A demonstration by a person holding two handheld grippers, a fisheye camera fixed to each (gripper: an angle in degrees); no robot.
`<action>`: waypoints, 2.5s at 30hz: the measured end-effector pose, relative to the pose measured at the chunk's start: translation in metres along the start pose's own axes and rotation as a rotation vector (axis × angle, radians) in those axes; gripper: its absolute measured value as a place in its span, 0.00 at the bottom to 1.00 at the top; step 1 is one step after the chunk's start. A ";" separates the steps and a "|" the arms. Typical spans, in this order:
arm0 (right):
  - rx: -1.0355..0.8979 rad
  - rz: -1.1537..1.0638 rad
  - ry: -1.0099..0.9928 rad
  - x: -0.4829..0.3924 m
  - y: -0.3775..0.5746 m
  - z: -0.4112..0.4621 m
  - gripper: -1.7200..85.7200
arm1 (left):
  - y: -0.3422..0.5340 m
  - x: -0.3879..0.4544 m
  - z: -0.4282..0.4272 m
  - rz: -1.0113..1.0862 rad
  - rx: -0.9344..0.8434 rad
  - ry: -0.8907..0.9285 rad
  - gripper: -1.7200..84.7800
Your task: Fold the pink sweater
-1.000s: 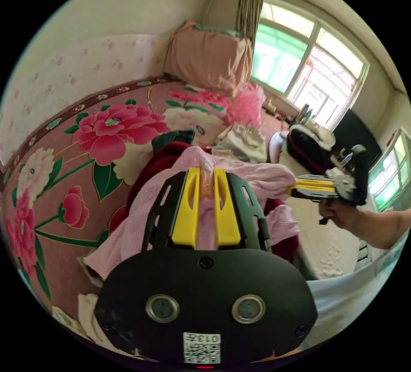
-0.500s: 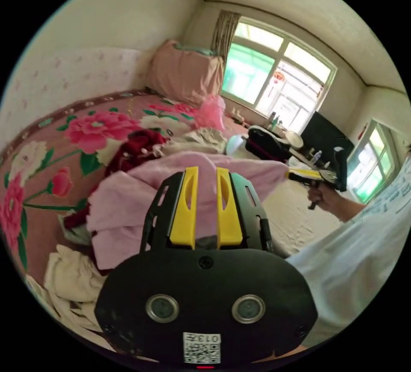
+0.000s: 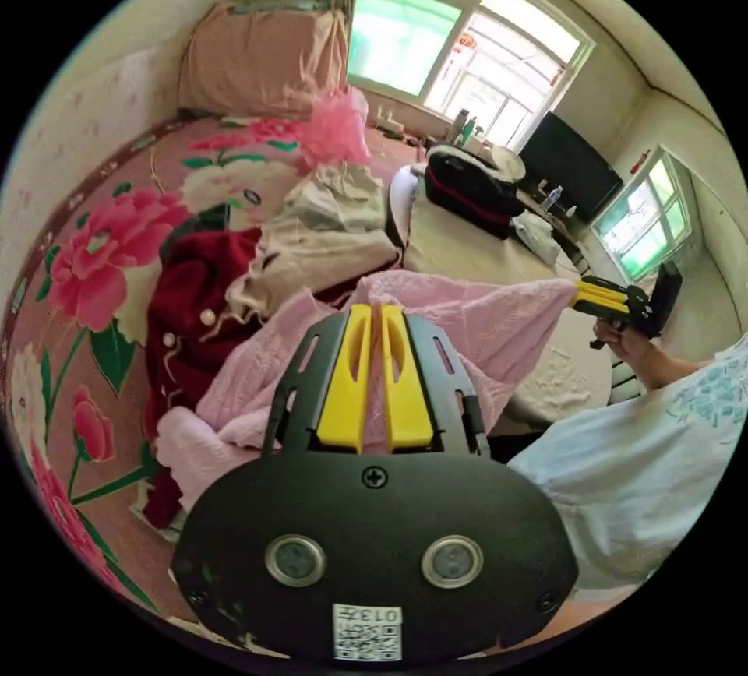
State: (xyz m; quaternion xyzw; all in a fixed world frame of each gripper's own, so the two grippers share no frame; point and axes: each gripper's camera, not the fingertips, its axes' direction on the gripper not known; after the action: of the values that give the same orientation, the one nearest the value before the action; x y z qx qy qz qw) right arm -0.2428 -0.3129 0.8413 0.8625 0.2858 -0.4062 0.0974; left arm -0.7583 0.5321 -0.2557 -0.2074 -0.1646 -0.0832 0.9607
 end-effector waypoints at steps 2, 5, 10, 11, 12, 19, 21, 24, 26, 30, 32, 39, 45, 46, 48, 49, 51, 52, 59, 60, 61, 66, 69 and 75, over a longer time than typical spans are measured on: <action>0.058 0.003 0.026 -0.001 -0.001 -0.021 0.05 | -0.013 0.029 -0.052 0.091 0.131 -0.097 0.03; 0.232 0.002 0.139 0.002 -0.014 -0.081 0.05 | -0.028 0.084 -0.158 0.217 0.469 -0.160 0.03; 0.659 0.108 0.362 0.003 -0.005 -0.205 0.05 | -0.026 0.165 -0.255 0.354 0.798 -0.314 0.03; 0.650 0.113 0.377 0.003 -0.003 -0.210 0.05 | -0.029 0.173 -0.259 0.350 0.830 -0.264 0.03; 0.627 0.143 0.375 0.008 0.002 -0.220 0.05 | -0.034 0.181 -0.261 0.358 0.847 -0.184 0.03; 0.898 0.180 0.704 -0.017 0.103 -0.355 0.04 | -0.069 0.285 -0.253 0.622 0.925 -0.109 0.03; 0.903 0.222 0.768 -0.022 0.131 -0.381 0.04 | -0.094 0.314 -0.240 0.708 0.915 0.037 0.03; 0.885 0.240 0.936 -0.042 0.175 -0.414 0.04 | -0.124 0.356 -0.216 0.792 0.897 0.138 0.03; 0.860 0.247 1.051 -0.054 0.197 -0.428 0.05 | -0.139 0.383 -0.200 0.845 0.896 0.194 0.03; 0.753 0.329 1.214 -0.055 0.245 -0.456 0.05 | -0.177 0.443 -0.160 0.958 0.850 0.382 0.03; 0.709 0.384 1.254 -0.048 0.261 -0.466 0.05 | -0.194 0.469 -0.139 0.993 0.812 0.460 0.03; 0.643 0.498 1.325 0.019 0.296 -0.467 0.05 | -0.259 0.549 -0.053 0.966 0.610 0.629 0.03; 0.480 0.534 1.054 0.157 0.283 -0.386 0.06 | -0.316 0.562 0.028 0.769 0.385 0.529 0.03; 0.439 0.535 0.994 0.186 0.277 -0.360 0.06 | -0.321 0.561 0.038 0.745 0.366 0.510 0.03; 0.389 0.534 0.899 0.230 0.269 -0.313 0.06 | -0.341 0.553 0.086 0.630 0.286 0.448 0.04; 0.335 0.533 0.835 0.260 0.263 -0.279 0.07 | -0.346 0.550 0.099 0.605 0.272 0.425 0.04; 0.193 0.523 0.727 0.303 0.253 -0.224 0.09 | -0.368 0.537 0.157 0.494 0.205 0.331 0.05; 0.080 0.544 0.630 0.330 0.249 -0.188 0.10 | -0.372 0.533 0.173 0.474 0.184 0.301 0.06; 0.009 0.601 0.409 0.327 0.272 -0.145 0.13 | -0.387 0.459 0.287 0.118 -0.068 0.248 0.14; 0.008 0.554 0.375 0.305 0.279 -0.140 0.13 | -0.382 0.455 0.298 0.128 -0.127 0.209 0.14; -0.011 0.507 0.299 0.280 0.286 -0.130 0.13 | -0.380 0.454 0.304 0.133 -0.157 0.200 0.15; -0.155 0.347 0.088 0.174 0.291 -0.073 0.13 | -0.385 0.462 0.358 0.190 -0.315 0.148 0.17; -0.154 0.273 0.064 0.131 0.265 -0.044 0.13 | -0.410 0.478 0.389 0.201 -0.355 0.169 0.18; -0.256 0.088 0.087 0.101 0.215 0.028 0.15 | -0.449 0.516 0.441 0.307 -0.501 0.168 0.09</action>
State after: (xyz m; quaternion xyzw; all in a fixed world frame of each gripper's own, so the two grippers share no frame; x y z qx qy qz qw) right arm -0.0867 -0.4576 0.7330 0.8715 0.3010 -0.3240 0.2118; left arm -0.5044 0.2685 0.4709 -0.4527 -0.0255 0.0079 0.8913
